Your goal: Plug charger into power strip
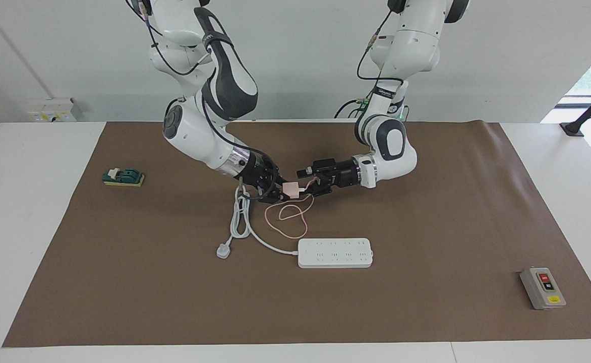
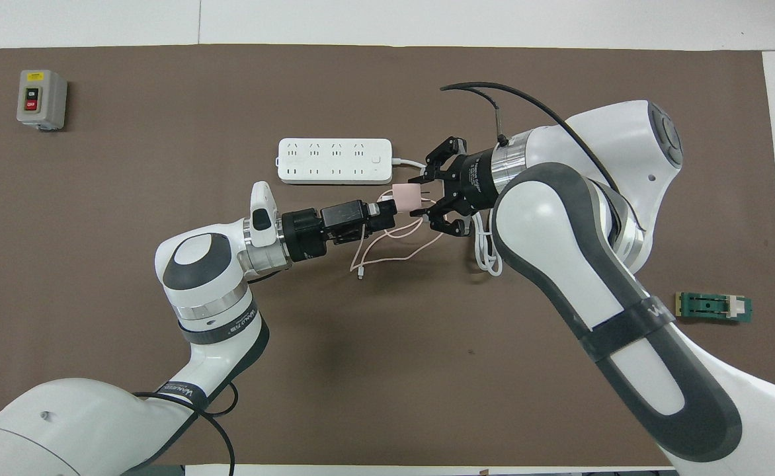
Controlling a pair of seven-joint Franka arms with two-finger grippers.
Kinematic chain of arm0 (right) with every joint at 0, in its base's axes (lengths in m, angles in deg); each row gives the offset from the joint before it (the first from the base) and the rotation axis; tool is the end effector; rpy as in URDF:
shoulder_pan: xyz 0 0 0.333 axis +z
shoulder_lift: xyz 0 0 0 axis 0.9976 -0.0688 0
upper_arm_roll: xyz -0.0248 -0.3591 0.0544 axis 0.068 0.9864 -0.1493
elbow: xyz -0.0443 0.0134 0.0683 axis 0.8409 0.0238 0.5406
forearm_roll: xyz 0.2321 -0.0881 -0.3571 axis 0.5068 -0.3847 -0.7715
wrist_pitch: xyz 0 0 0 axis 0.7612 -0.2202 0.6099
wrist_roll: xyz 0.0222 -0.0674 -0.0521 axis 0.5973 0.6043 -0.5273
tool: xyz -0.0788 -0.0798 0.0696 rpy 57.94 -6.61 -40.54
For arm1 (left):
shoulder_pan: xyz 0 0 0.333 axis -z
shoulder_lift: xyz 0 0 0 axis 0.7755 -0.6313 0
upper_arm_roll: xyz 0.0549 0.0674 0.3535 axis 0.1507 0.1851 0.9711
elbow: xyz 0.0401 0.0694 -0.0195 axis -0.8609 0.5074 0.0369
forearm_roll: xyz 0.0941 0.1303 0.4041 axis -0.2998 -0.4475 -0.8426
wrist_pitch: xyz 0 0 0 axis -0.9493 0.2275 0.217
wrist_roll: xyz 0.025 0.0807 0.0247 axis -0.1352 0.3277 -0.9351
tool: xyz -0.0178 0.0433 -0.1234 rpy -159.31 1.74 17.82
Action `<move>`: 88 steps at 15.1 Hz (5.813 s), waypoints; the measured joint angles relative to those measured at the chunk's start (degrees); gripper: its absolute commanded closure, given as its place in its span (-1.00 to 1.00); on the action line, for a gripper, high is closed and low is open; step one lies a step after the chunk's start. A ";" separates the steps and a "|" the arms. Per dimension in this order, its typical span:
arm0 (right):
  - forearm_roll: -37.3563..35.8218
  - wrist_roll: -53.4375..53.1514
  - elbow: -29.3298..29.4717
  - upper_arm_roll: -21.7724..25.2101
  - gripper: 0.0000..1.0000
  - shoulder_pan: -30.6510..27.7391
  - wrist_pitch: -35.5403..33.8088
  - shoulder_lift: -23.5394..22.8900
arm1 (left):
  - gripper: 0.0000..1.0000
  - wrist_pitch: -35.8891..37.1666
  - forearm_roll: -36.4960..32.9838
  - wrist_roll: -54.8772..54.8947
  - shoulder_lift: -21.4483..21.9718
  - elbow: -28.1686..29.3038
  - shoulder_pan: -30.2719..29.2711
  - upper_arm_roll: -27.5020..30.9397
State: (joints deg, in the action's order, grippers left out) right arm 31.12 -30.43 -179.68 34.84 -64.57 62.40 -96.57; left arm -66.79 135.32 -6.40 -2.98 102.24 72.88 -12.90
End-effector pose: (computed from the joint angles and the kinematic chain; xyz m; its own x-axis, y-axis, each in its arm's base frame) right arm 0.6434 0.2796 0.4281 0.0484 -0.7717 -0.6341 -0.9988 -0.0329 -0.0361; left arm 0.5499 -0.3524 0.3233 0.9882 0.1466 -0.0450 0.0472 -0.0118 0.9988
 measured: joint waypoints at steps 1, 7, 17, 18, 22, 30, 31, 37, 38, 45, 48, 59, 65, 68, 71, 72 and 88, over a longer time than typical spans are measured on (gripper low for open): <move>0.01 -0.01 -0.35 0.00 1.00 0.21 0.38 0.00 | -1.00 -0.14 0.00 0.01 0.00 0.00 0.07 -0.06; 0.15 -1.62 -0.73 0.00 1.00 1.59 1.57 0.00 | -1.00 -1.10 0.00 0.05 0.00 0.00 0.11 -0.17; 0.17 -2.59 -1.30 0.01 1.00 2.94 3.46 0.00 | 0.78 -2.28 -0.01 0.58 -0.14 0.00 0.18 -0.28; 0.17 -2.59 -1.32 0.01 1.00 2.94 3.47 0.00 | 0.88 -2.28 -0.02 0.58 -0.16 0.00 0.18 -0.29; 0.23 -2.62 -1.67 0.04 1.00 2.94 3.51 0.00 | 1.00 -2.14 -0.34 0.77 -0.20 0.00 0.19 -0.34; 0.70 -2.64 -1.90 0.10 -0.08 2.94 3.52 0.01 | 1.00 -2.14 -0.53 1.11 -0.27 0.02 0.18 -0.35; 0.73 -2.64 -1.92 0.10 -0.61 2.94 3.52 0.01 | 1.00 -2.13 -0.60 1.11 -0.26 0.01 0.18 -0.35; 0.73 -2.63 -1.96 0.23 -1.00 2.91 3.52 0.26 | 1.00 -2.24 -1.17 1.11 -0.29 0.01 -0.44 0.20; 0.73 -2.63 -1.96 0.25 -1.00 2.90 3.52 0.36 | 1.00 -2.24 -1.25 1.11 -0.29 0.01 -0.59 0.21; -2.75 -0.56 -1.91 0.95 -1.00 0.88 2.96 1.59 | 1.00 -2.27 -1.38 1.11 -0.29 0.01 -0.64 0.25; -8.94 3.05 -1.86 1.00 -1.00 -1.17 -1.16 4.61 | 1.00 -2.31 -1.39 1.11 -0.29 0.01 -0.64 0.27; -29.41 30.50 -1.87 1.10 -1.00 -6.12 -13.88 12.41 | 1.00 -5.89 -13.18 -2.95 -0.03 -0.88 -6.64 0.78; -34.80 47.91 -1.83 1.24 -1.00 -10.86 -21.69 17.26 | 1.00 -9.63 -27.10 -12.98 1.82 -2.54 -8.80 1.60; -39.18 52.14 -1.60 1.13 -1.00 -11.01 -24.73 19.49 | 1.00 -10.02 -37.40 -20.42 3.45 -3.88 -9.58 2.68; -41.10 55.28 0.13 1.06 -1.00 -10.85 -29.09 20.94 | 1.00 -9.77 -53.72 -31.00 6.05 -6.60 -9.69 4.32; -41.42 56.35 0.99 1.06 -1.00 -10.85 -30.77 21.26 | 1.00 -8.81 -58.61 -34.37 6.71 -7.97 -9.69 5.08; -44.54 63.07 3.69 -0.03 -1.00 -14.08 -36.37 21.22 | 1.00 3.67 -94.44 -58.10 8.16 -22.53 -9.56 6.41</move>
State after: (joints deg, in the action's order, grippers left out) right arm -13.41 32.64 -175.98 34.80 -78.65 26.04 -75.35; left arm -63.12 40.87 -64.51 5.19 79.71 63.32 -6.50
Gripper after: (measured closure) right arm 0.000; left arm 0.683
